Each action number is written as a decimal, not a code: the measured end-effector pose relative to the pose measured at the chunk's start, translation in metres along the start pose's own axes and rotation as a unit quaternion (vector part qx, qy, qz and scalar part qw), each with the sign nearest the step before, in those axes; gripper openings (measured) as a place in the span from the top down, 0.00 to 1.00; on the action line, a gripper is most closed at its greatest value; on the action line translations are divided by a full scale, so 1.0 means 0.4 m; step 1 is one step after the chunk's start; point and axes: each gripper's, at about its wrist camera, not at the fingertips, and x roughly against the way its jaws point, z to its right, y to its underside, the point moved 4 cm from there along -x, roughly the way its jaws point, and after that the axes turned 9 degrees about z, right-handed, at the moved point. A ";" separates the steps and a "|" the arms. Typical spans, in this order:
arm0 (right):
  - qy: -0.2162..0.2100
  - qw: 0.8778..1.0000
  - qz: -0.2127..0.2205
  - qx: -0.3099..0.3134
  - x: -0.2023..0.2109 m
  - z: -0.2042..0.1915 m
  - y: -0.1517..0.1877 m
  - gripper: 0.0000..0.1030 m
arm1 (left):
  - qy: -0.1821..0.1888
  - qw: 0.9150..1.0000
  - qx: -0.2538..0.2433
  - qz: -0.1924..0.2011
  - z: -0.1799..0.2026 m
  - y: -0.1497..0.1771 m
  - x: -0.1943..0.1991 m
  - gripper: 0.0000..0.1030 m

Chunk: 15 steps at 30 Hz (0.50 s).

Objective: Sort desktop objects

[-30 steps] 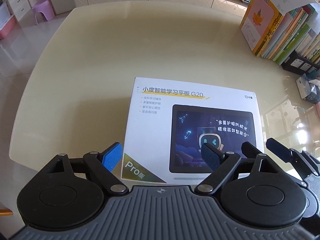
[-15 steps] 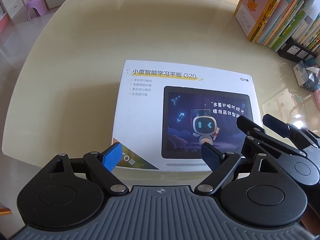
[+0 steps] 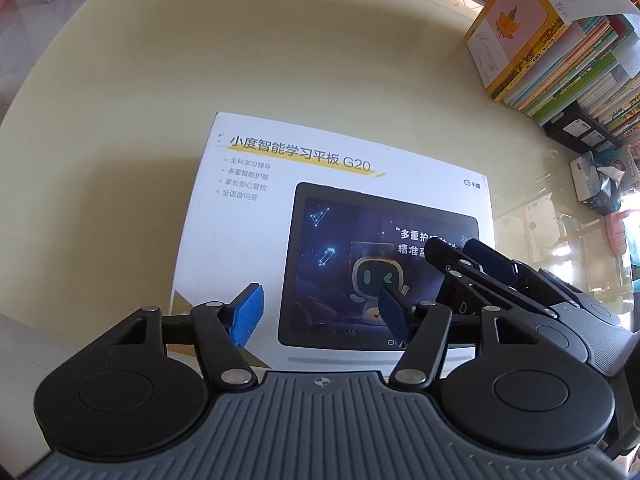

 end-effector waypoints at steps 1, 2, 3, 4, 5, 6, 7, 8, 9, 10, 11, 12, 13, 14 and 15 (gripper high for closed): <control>0.002 1.000 0.000 0.014 0.000 -0.007 0.003 0.68 | -0.003 1.000 0.004 -0.010 -0.005 0.008 -0.012 0.28; 0.005 1.000 0.000 0.026 0.001 -0.013 0.005 0.67 | -0.004 1.000 0.010 -0.016 -0.010 0.014 -0.020 0.28; 0.006 0.999 0.000 0.035 0.001 -0.017 0.007 0.67 | -0.005 1.000 0.009 -0.012 -0.011 0.017 -0.021 0.28; 0.005 0.999 0.000 0.035 0.002 -0.017 0.008 0.67 | -0.007 1.000 0.004 -0.011 -0.009 0.018 -0.021 0.27; 0.004 0.999 0.000 0.035 0.003 -0.016 0.008 0.67 | -0.007 1.000 0.001 -0.011 -0.008 0.017 -0.022 0.27; 0.003 0.999 0.000 0.035 0.004 -0.016 0.008 0.67 | -0.008 1.000 -0.002 -0.012 -0.007 0.017 -0.023 0.27; 0.002 0.999 0.000 0.035 0.005 -0.015 0.009 0.67 | -0.008 1.000 -0.005 -0.012 -0.006 0.016 -0.024 0.26; 0.000 0.999 -0.001 0.035 0.006 -0.014 0.009 0.67 | -0.008 1.000 -0.007 -0.012 -0.005 0.016 -0.025 0.26; -0.001 0.999 -0.001 0.035 0.007 -0.014 0.010 0.67 | -0.007 1.000 -0.010 -0.013 -0.005 0.015 -0.024 0.26; -0.002 0.999 -0.001 0.035 0.009 -0.013 0.010 0.67 | -0.007 1.000 -0.012 -0.013 -0.005 0.014 -0.024 0.26; -0.003 0.999 -0.001 0.034 0.010 -0.013 0.011 0.67 | -0.009 1.000 -0.014 -0.013 -0.005 0.014 -0.023 0.25; -0.004 0.999 -0.001 0.034 0.011 -0.012 0.011 0.67 | -0.010 1.000 -0.016 -0.013 -0.004 0.014 -0.023 0.24; -0.006 0.999 -0.001 0.034 0.012 -0.012 0.011 0.67 | -0.013 1.000 -0.016 -0.014 -0.006 0.014 -0.022 0.23; -0.007 0.999 -0.001 0.034 0.013 -0.011 0.012 0.66 | -0.012 1.000 -0.012 -0.014 -0.011 0.012 -0.017 0.22; -0.008 0.999 -0.002 0.034 0.014 -0.011 0.012 0.65 | -0.009 1.000 -0.007 -0.012 -0.015 0.010 -0.011 0.18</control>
